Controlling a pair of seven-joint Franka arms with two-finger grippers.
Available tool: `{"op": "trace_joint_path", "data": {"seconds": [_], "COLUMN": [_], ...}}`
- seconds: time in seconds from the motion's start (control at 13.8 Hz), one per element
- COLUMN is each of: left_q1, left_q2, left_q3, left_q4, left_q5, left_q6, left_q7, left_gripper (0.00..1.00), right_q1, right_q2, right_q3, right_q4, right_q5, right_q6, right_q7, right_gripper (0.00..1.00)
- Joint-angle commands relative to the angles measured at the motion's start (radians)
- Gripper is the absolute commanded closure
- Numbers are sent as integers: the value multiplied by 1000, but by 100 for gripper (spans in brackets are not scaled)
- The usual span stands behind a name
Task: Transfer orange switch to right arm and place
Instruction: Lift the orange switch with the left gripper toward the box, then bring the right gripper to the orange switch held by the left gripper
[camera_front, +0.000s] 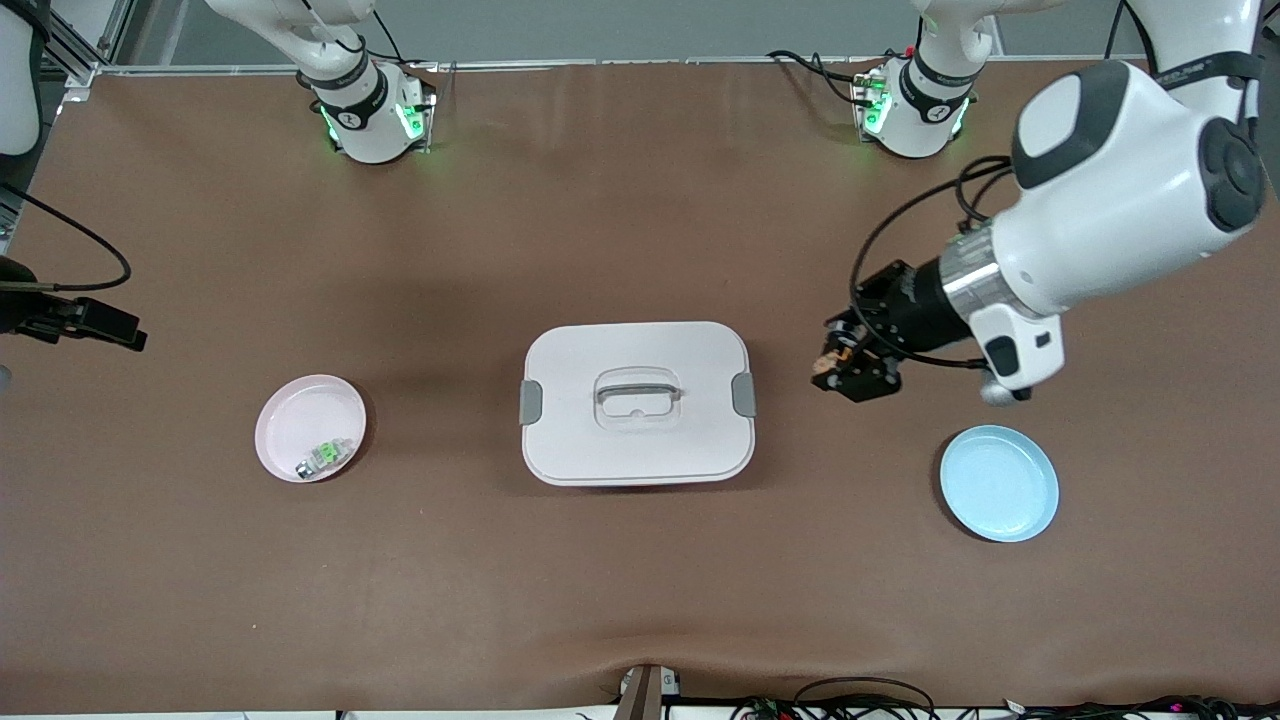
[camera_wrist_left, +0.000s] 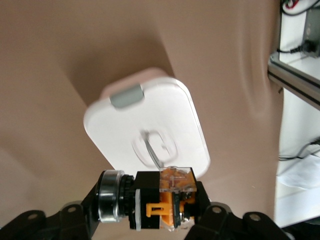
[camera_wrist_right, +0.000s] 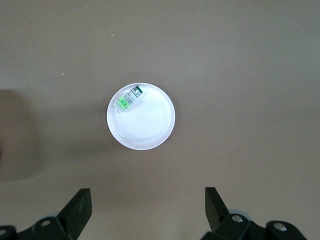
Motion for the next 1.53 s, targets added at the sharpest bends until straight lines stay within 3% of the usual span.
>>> {"op": "trace_joint_path", "data": {"seconds": [0.0, 0.22, 0.65, 1.16, 1.45], "left_q1": [1, -45, -177, -289, -304], "left_q2": [2, 16, 57, 94, 97], "left_q3": [-79, -131, -130, -124, -122], "left_q4": [11, 23, 21, 18, 15], "left_q5": [-20, -20, -14, -7, -5], "left_q6": [94, 215, 399, 516, 529], "left_q7": [-165, -339, -517, -587, -587], "left_gripper": [80, 80, 80, 80, 80], "right_q1": [12, 35, 153, 305, 319], "right_q2": [24, 23, 21, 6, -19], "right_q3": [6, 8, 8, 9, 9], "right_q4": [18, 9, 10, 15, 13], "right_q5": [61, 245, 661, 741, 777], "right_q6": [18, -1, 12, 132, 140], "right_q7": [-1, 0, -4, -3, 7], "right_gripper": [0, 0, 0, 0, 0]}}
